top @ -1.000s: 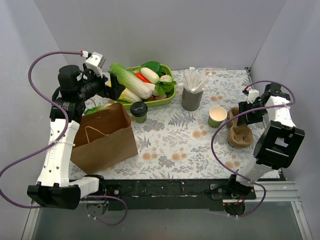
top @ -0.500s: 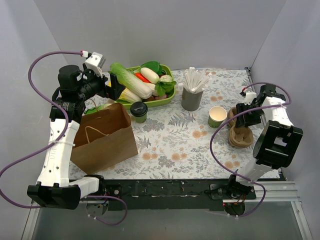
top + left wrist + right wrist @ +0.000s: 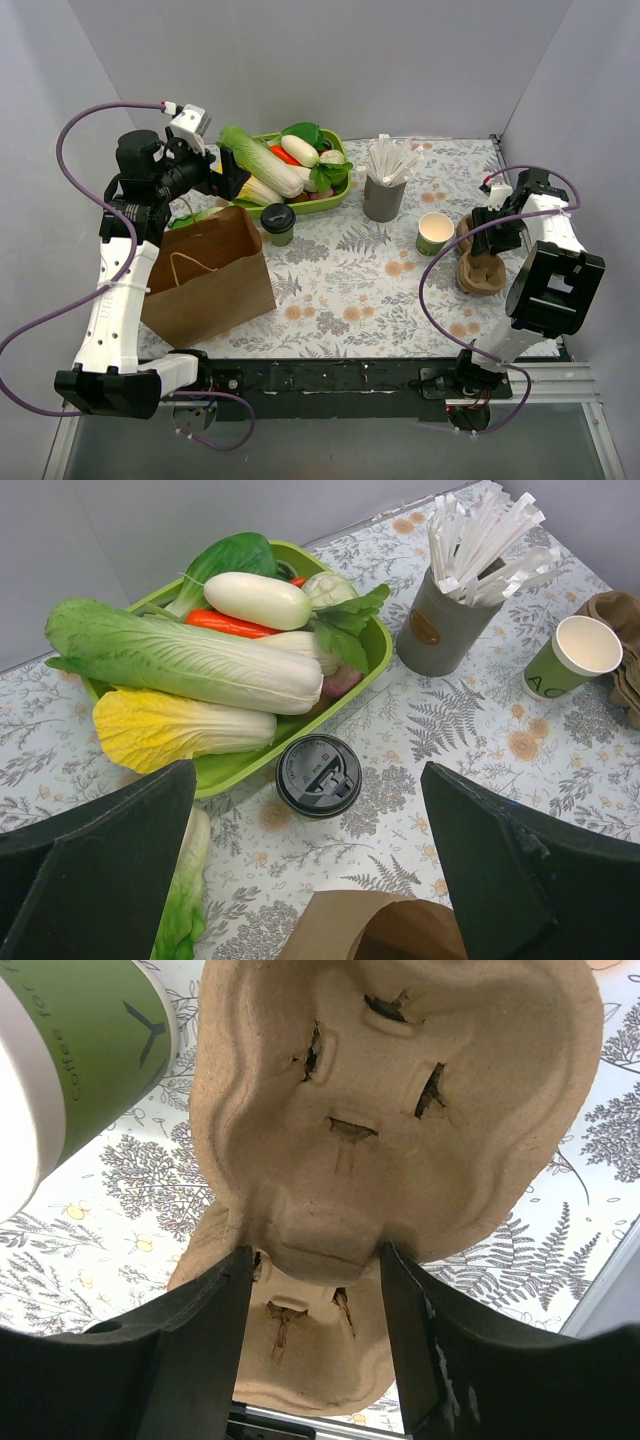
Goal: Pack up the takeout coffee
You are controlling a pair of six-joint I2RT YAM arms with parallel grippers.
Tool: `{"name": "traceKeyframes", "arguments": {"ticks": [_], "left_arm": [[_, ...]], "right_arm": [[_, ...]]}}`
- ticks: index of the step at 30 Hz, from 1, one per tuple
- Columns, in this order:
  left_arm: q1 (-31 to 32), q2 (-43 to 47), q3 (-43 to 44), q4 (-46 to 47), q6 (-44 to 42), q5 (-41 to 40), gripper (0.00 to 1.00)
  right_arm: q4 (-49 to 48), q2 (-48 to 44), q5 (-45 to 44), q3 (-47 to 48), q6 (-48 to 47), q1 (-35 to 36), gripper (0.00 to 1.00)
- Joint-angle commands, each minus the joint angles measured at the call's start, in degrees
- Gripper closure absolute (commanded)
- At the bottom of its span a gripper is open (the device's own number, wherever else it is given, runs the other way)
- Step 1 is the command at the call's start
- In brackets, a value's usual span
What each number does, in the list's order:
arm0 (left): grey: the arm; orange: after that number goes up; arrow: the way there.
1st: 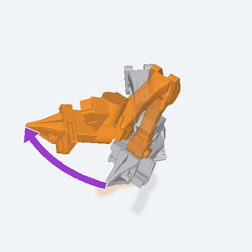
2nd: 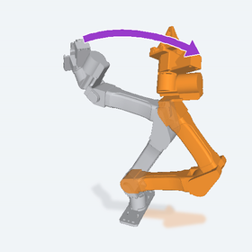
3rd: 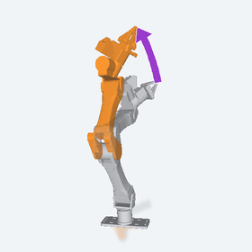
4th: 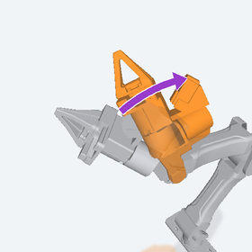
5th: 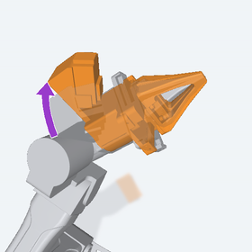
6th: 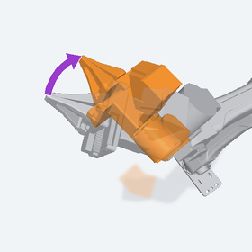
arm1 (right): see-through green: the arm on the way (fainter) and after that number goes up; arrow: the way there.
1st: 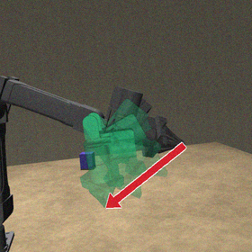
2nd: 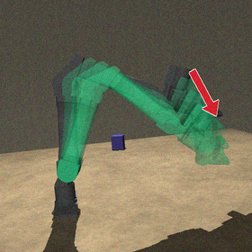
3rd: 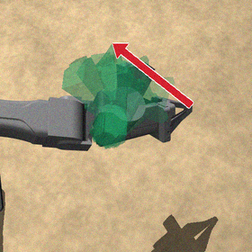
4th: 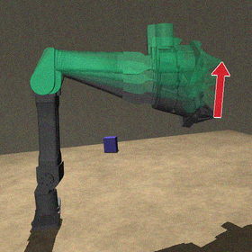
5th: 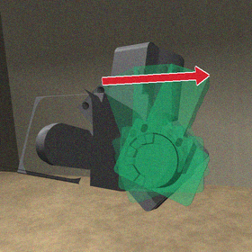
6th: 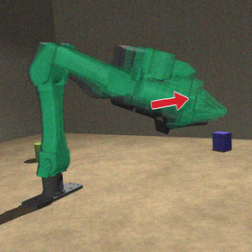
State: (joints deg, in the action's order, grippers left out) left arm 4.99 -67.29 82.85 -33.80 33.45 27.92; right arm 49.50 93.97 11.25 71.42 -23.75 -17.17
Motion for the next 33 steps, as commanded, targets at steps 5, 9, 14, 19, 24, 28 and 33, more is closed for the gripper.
{"name": "traceKeyframes", "arguments": {"ticks": [5, 9, 14, 19, 24, 28, 33], "left_arm": [[-0.34, 1.19, -1.11, 1.9, -0.23, -0.06, 0.02], [-0.34, 1.28, -1.37, 1.98, -0.23, -0.24, 0.02], [-0.34, 1.19, -1.9, 2.77, 0.03, -0.24, 0.02], [-0.34, 0.58, -1.29, 2.95, 0.21, 0.11, 0.02], [-0.34, 0.4, -0.67, 3.13, 0.3, 0.2, 0.02], [-0.34, 0.49, 2.39, 3.22, 1.44, 1.95, 0.02], [-0.34, -0.91, 9.25, 1.29, 1.97, 9.69, 0.02]], "right_arm": [[0.51, -2.39, -3.16, -1.28, 0.72, 0.03, 0.47], [1.22, -3.44, -3.16, -0.41, 0.81, 0.03, 0.5], [1.57, -3.71, -3.16, -0.4, 0.54, 0.03, 0.58], [2.09, -3.71, -3.95, 1.78, 0.02, 0.03, 0.67], [6.48, -4.85, -1.85, 7.15, -1.12, 0.03, 0.73], [9.82, -5.29, -0.26, 9.88, -2.44, 0.03, 0.81], [10.8, -8.01, 1.76, 8.84, -2.27, 0.03, 0.82]]}}
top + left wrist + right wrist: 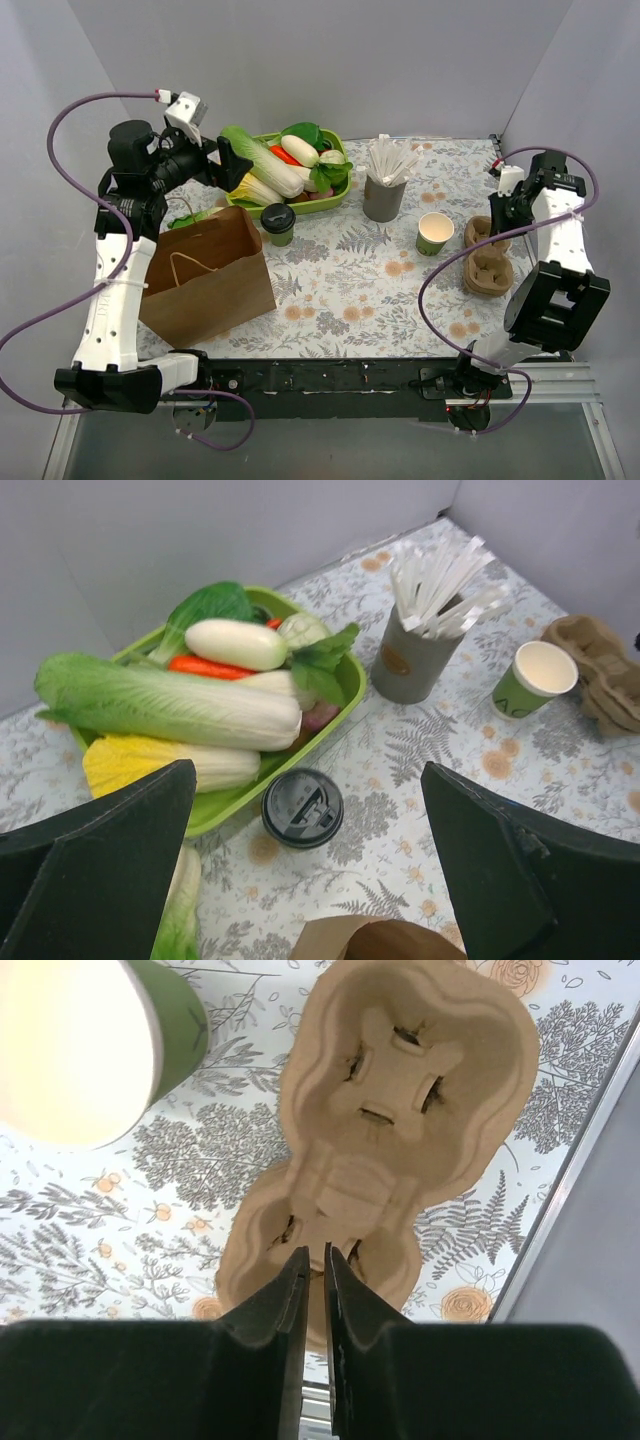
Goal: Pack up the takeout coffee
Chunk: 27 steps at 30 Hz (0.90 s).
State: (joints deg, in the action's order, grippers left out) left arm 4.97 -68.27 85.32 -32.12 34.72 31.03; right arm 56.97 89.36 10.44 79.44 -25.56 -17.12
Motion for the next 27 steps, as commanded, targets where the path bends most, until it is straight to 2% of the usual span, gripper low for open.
{"name": "traceKeyframes", "arguments": {"ticks": [1, 3, 4, 6, 7, 9, 18, 27], "left_arm": [[-0.31, -0.19, 7.66, -0.49, 0.96, 6.85, 0.02], [-0.31, -0.72, 9.16, -0.84, 0.97, 6.68, 0.02], [-0.31, -0.72, 9.25, -0.75, 0.79, 6.33, 0.02], [-0.31, -0.81, 8.99, -0.84, 0.17, 5.19, 0.02], [-0.31, -0.81, 8.64, -0.75, 0.09, 5.01, 0.02], [-0.31, -0.55, 7.5, -0.75, 0.0, 4.92, 0.02], [-0.31, 2.17, 2.14, -0.14, 0.52, 4.57, 0.02], [-0.31, 2.44, 1.43, -0.14, 0.0, 3.25, 0.02]], "right_arm": [[3.06, -3.67, 2.66, 0.28, -0.28, -0.01, 0.82], [2.18, -3.76, 2.4, -1.9, 0.59, -0.01, 0.78], [1.83, -3.58, 1.87, -2.62, 1.12, -0.01, 0.69], [0.69, -2.88, 0.12, -3.94, 1.92, -0.01, 0.6], [0.51, -2.7, -0.24, -4.72, 2.01, -0.01, 0.52], [0.33, -1.74, -1.2, -4.73, 1.83, -0.01, 0.48], [-0.37, 2.31, -2.88, -3.24, 1.83, -0.01, 0.44], [-1.69, 4.42, -4.64, -2.71, 2.27, -0.01, 0.44]]}}
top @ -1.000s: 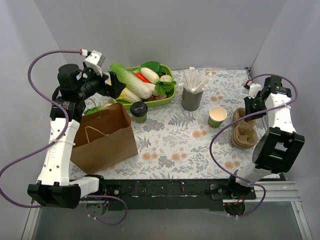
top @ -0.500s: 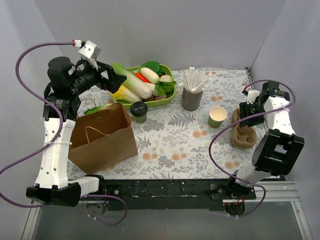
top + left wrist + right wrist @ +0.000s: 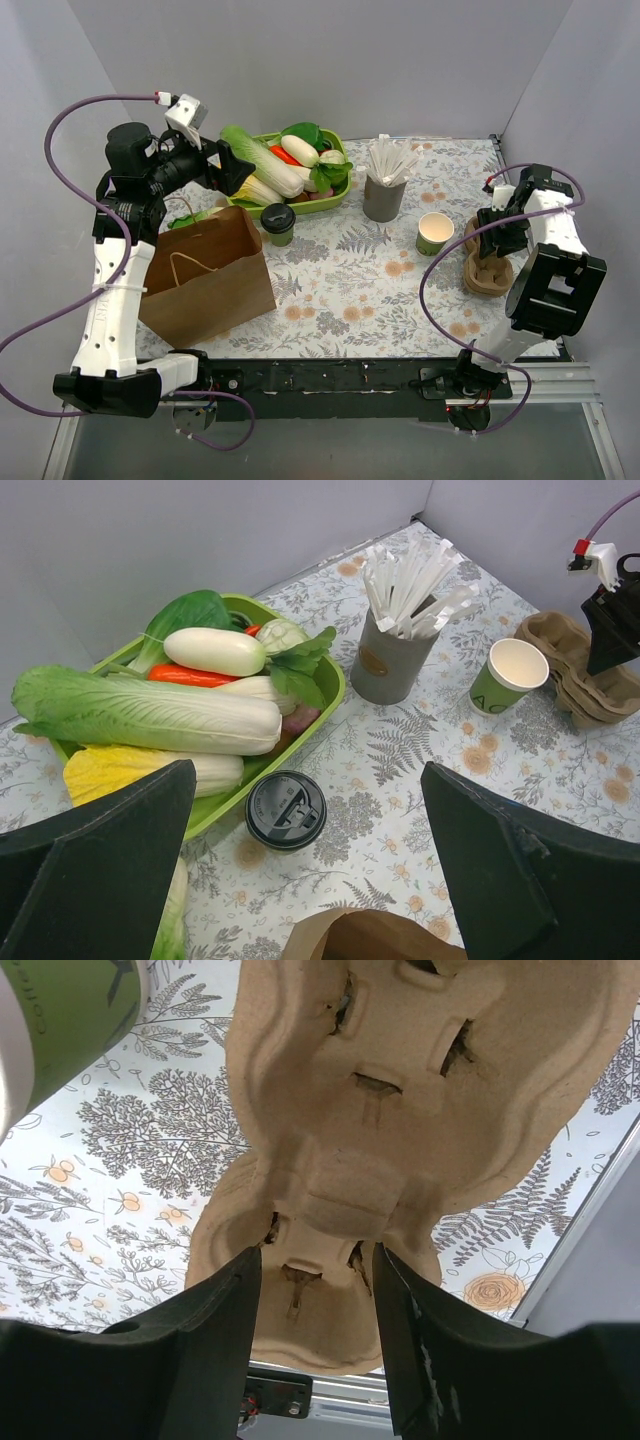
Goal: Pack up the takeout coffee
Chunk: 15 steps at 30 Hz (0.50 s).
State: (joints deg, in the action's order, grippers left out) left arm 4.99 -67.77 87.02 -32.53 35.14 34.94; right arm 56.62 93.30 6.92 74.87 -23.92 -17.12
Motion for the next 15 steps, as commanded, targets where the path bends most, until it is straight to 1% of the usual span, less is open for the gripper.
{"name": "traceKeyframes", "arguments": {"ticks": [1, 8, 15], "left_arm": [[-0.34, 1.76, -0.36, 0.45, -0.42, -0.75, 0.02], [-0.34, 1.5, -0.63, 0.45, -0.68, -1.01, 0.02], [-0.34, 1.24, -1.07, 0.19, -1.03, 0.13, 0.02]], "right_arm": [[-1.34, 0.83, -1.12, 2.03, 0.63, -0.01, 0.44], [-2.13, 2.33, -1.38, 2.56, 0.54, -0.01, 0.44], [-2.57, 3.56, -1.12, 3.53, 0.98, 0.07, 0.47]]}}
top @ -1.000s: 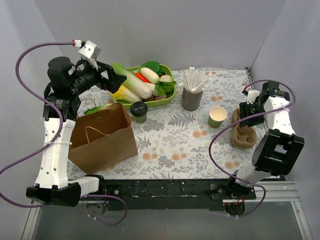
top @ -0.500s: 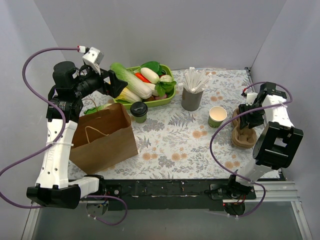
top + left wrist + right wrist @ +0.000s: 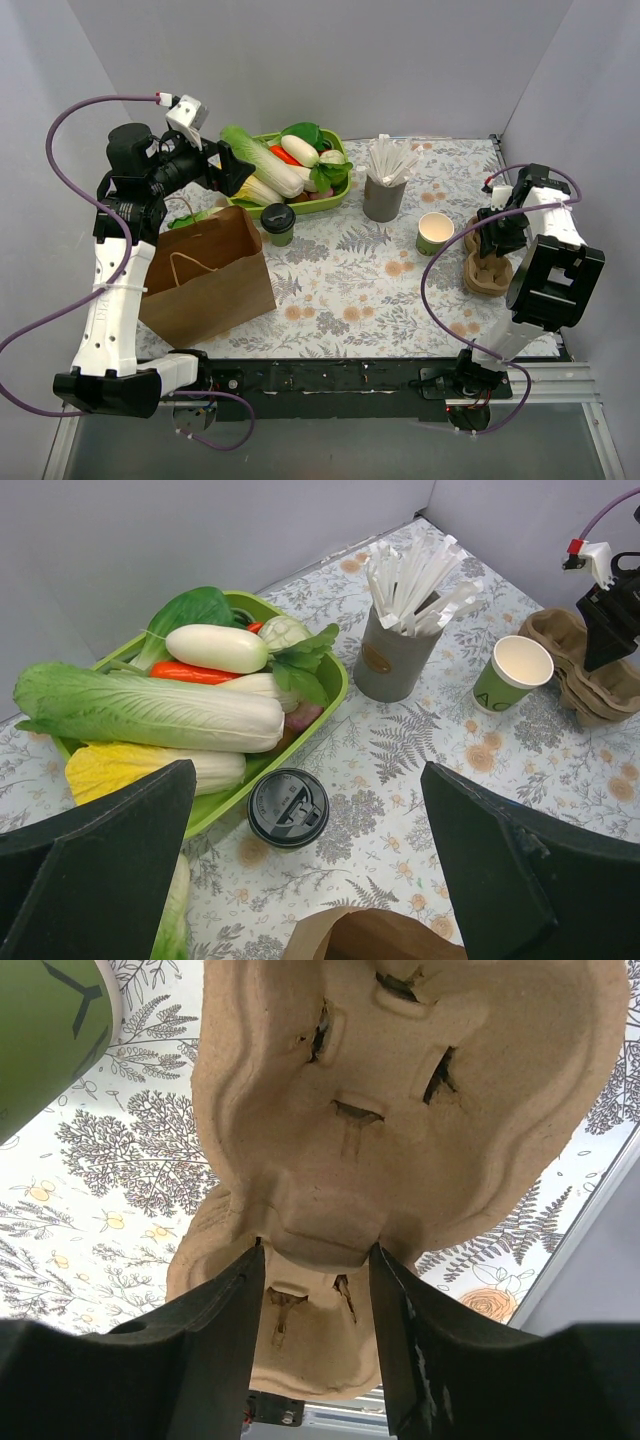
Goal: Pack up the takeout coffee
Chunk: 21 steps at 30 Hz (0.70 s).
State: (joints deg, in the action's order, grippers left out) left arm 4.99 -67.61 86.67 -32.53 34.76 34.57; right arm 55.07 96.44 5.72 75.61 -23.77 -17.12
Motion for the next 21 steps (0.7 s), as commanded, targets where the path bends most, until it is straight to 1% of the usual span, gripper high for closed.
{"name": "traceKeyframes", "arguments": {"ticks": [1, 5, 6, 8, 9, 12, 15, 17, 18, 20, 21], "left_arm": [[-0.34, 1.08, -0.8, 0.28, -0.75, 0.5, 0.02], [-0.34, 0.82, -0.72, 0.28, -0.75, 0.33, 0.02], [-0.34, 0.73, -0.63, 0.19, -0.75, 0.33, 0.02], [-0.34, 0.64, -0.63, 0.28, -0.75, 0.24, 0.02], [-0.34, 0.55, -0.63, 0.28, -0.75, 0.24, 0.02], [-0.34, 0.29, -0.8, 0.37, -0.75, 0.41, 0.02], [-0.34, 0.03, -0.98, 0.8, -0.31, 0.68, 0.02], [-0.34, -0.15, -1.07, 0.89, -0.22, 0.94, 0.02], [-0.34, -0.06, -1.07, 0.98, -0.22, 0.94, 0.02], [-0.34, -0.15, -0.98, 0.98, -0.22, 1.12, 0.02], [-0.34, -0.15, -1.07, 0.89, -0.22, 1.12, 0.02]], "right_arm": [[-1.02, 0.59, 0.09, 2.87, 0.74, 0.07, 0.48], [-0.93, 0.68, 0.35, 2.87, 0.65, 0.16, 0.54], [-0.84, 0.68, 0.35, 2.87, 0.65, 0.08, 0.59], [-0.58, 0.41, 0.52, 3.05, 0.57, 0.16, 0.63], [-0.32, 0.24, 0.7, 3.31, 0.48, 0.16, 0.67], [0.13, -0.38, 1.05, 3.4, 0.13, 0.16, 0.72], [0.04, -1.08, 0.96, 2.79, -0.05, 0.16, 0.75], [0.13, -1.08, 1.31, 2.26, 0.13, 0.08, 0.7], [-0.05, -1.17, 1.32, 2.17, 0.39, 0.16, 0.59], [-0.31, -0.91, 0.88, 2.08, 1.09, 0.16, 0.46], [-0.31, -0.73, 0.79, 2.17, 1.18, 0.25, 0.37]]}}
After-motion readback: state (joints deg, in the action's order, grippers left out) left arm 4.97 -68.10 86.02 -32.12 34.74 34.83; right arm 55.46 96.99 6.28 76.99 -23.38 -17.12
